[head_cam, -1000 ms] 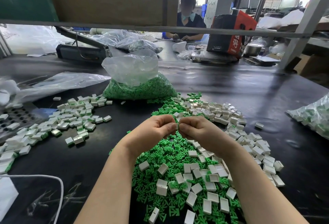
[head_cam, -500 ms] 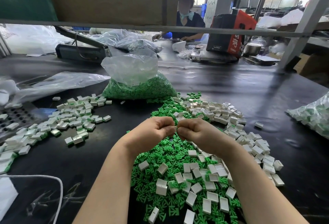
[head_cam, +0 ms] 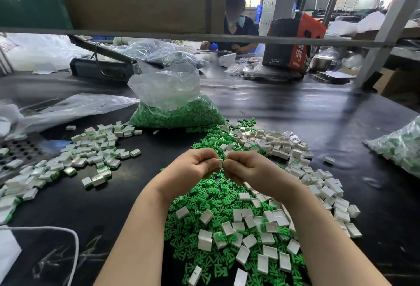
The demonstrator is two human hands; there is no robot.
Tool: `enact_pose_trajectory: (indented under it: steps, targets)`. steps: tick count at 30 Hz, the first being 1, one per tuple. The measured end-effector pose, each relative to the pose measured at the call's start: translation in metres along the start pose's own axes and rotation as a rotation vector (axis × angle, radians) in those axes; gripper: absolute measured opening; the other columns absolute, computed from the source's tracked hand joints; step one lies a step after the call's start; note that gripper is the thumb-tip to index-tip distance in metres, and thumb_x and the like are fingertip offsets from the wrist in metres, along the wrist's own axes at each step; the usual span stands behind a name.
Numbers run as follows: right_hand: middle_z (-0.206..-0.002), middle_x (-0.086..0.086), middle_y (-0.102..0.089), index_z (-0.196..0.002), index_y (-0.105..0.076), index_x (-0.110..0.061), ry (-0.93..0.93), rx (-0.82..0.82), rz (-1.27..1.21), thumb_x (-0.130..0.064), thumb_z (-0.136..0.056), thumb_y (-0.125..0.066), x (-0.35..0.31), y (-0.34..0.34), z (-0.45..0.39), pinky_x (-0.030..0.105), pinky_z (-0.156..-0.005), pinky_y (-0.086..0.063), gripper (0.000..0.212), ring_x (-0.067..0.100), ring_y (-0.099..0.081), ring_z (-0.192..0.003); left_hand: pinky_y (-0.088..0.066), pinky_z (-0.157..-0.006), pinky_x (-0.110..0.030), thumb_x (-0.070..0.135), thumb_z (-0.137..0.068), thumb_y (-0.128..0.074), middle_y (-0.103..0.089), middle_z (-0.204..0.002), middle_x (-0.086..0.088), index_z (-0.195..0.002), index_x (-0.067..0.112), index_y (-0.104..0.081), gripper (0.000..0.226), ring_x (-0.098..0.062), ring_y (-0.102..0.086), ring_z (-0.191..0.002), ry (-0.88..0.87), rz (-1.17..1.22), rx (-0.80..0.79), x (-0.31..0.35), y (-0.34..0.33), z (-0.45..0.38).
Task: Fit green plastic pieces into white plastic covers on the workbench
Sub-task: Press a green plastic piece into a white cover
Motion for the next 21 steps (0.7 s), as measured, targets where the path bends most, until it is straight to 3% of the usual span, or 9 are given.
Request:
enact_pose_trajectory:
  steps: [4,9,12,15,18,21]
  targets:
    - [-0.064,0.005,-0.054,-0.075,-0.062,-0.017,-0.005,0.013,-0.081,-0.023,-0.1,-0.053,0.005,0.004,0.0,0.039,-0.065,-0.036,0.027,0.021,-0.045,-0.062,-0.044,-0.066,-0.013,0.017,-0.091,-0.066,-0.069,-0.076,0.004,-0.095,0.011,-0.073,0.011,0.001,-0.058,-0.069,-0.039,0.066,0.061,0.006,0.002,0.001]
    - [-0.06,-0.005,-0.055,-0.079,-0.063,-0.011,0.002,0.026,-0.213,-0.028,-0.099,-0.052,0.009,0.002,-0.001,0.021,-0.057,-0.038,0.028,0.011,-0.046,-0.056,-0.051,-0.075,-0.019,0.014,-0.087,-0.069,-0.074,-0.084,-0.002,-0.094,0.014,-0.074,0.008,-0.008,-0.066,-0.08,-0.067,0.107,0.126,0.008,0.004,0.001]
    - [-0.068,0.001,-0.056,-0.087,-0.061,-0.01,-0.095,-0.032,-0.437,-0.05,-0.094,-0.044,0.01,-0.001,-0.001,0.025,-0.06,-0.035,0.044,0.014,-0.046,-0.063,-0.05,-0.08,-0.02,0.029,-0.077,-0.072,-0.07,-0.087,0.003,-0.087,0.021,-0.075,0.013,-0.009,-0.066,-0.086,-0.087,0.185,0.195,0.009,0.003,-0.001]
    - [-0.075,0.007,-0.058,-0.095,-0.062,-0.007,-0.172,-0.094,-0.68,-0.063,-0.087,-0.033,0.009,-0.01,-0.004,0.027,-0.068,-0.038,0.063,0.015,-0.051,-0.069,-0.049,-0.076,-0.017,0.033,-0.071,-0.072,-0.059,-0.086,0.004,-0.083,0.026,-0.077,0.015,-0.005,-0.063,-0.079,-0.093,0.254,0.217,0.01,0.0,-0.004]
    - [-0.074,0.007,-0.058,-0.091,-0.062,-0.009,-0.126,-0.078,-0.854,-0.059,-0.089,-0.035,0.004,-0.019,-0.009,0.026,-0.07,-0.04,0.057,0.016,-0.051,-0.07,-0.047,-0.07,-0.012,0.023,-0.075,-0.072,-0.059,-0.077,0.009,-0.085,0.018,-0.078,0.013,0.0,-0.062,-0.071,-0.096,0.324,0.22,0.011,-0.004,-0.006]
    - [-0.071,0.003,-0.055,-0.088,-0.062,-0.011,-0.086,-0.024,-1.001,-0.055,-0.089,-0.041,0.004,-0.025,-0.011,0.021,-0.064,-0.042,0.049,0.011,-0.051,-0.064,-0.047,-0.069,-0.007,0.016,-0.078,-0.072,-0.067,-0.072,0.012,-0.082,0.018,-0.079,0.008,0.002,-0.065,-0.073,-0.105,0.401,0.222,0.012,-0.006,-0.006]
Point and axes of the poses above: each hand's wrist, its own z-axis away from the middle knuckle, its own y-axis out of the back of the hand, x = y × z, the point moved 2 cm from there along -z, towards the middle knuckle
